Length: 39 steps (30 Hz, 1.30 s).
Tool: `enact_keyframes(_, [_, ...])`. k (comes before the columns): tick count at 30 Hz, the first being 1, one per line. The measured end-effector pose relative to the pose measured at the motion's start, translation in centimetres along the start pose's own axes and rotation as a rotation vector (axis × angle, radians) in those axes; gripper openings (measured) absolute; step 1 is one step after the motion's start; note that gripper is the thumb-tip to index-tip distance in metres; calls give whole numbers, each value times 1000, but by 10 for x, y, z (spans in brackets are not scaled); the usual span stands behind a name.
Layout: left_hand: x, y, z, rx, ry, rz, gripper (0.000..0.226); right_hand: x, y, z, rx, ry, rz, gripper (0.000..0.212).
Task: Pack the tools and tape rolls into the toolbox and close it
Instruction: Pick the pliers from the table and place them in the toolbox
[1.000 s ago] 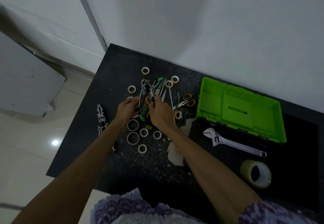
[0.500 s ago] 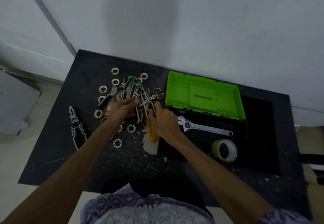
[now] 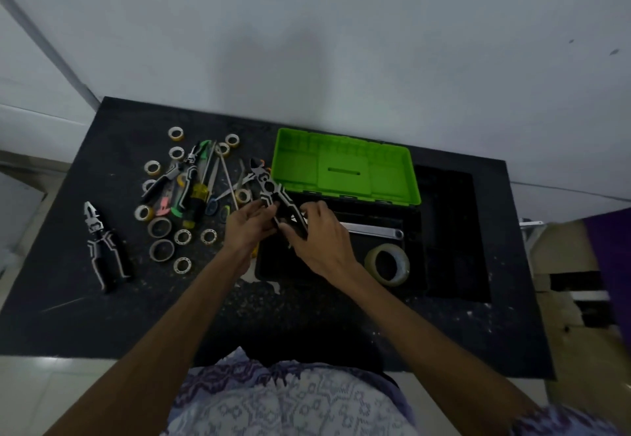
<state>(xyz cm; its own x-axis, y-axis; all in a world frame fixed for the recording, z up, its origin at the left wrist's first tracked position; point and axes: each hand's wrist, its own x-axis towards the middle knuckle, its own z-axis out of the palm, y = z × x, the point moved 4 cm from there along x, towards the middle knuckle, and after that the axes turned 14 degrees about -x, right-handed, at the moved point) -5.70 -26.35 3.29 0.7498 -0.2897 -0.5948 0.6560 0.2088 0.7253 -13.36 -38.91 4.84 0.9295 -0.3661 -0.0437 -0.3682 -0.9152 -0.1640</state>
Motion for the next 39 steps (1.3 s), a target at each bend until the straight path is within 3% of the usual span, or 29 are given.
enact_keyframes(2, [-8, -15, 10, -11, 5, -24, 36, -9, 7, 0, -2, -43, -2, 71])
enact_keyframes(4, [-13, -32, 15, -12, 14, -47, 45, -15, 15, -1, -11, -67, -19, 78])
enact_keyframes(10, [-29, -68, 23, -27, 10, -118, 48, -22, 43, -1, -4, -173, -51, 71])
enact_keyframes(14, [-35, -86, 26, -17, 24, -167, 64, -30, 60, 1, -4, -261, -80, 73])
enact_keyframes(16, [-34, -92, 22, 41, -2, -184, 55, -33, 69, 4, -5, -288, -80, 75])
enact_keyframes(18, [-35, -91, 16, 231, -70, -119, 39, -35, 79, 6, -26, -313, -81, 74])
enact_keyframes(20, [-33, -82, 3, 637, -182, 89, 29, -35, 90, 8, -56, -358, -73, 75])
enact_keyframes(22, [-35, -78, -10, 1032, -307, 265, 25, -32, 103, 12, -90, -414, -73, 74])
enact_keyframes(24, [-38, -82, -23, 1233, -398, 336, 27, -31, 110, 17, -120, -468, -92, 72])
enact_keyframes(31, [-43, -97, -31, 1240, -389, 487, 29, -30, 109, 38, -217, -578, -170, 73])
enact_keyframes(39, [-39, -100, -32, 1233, -360, 475, 28, -28, 95, 57, -204, -620, -194, 68])
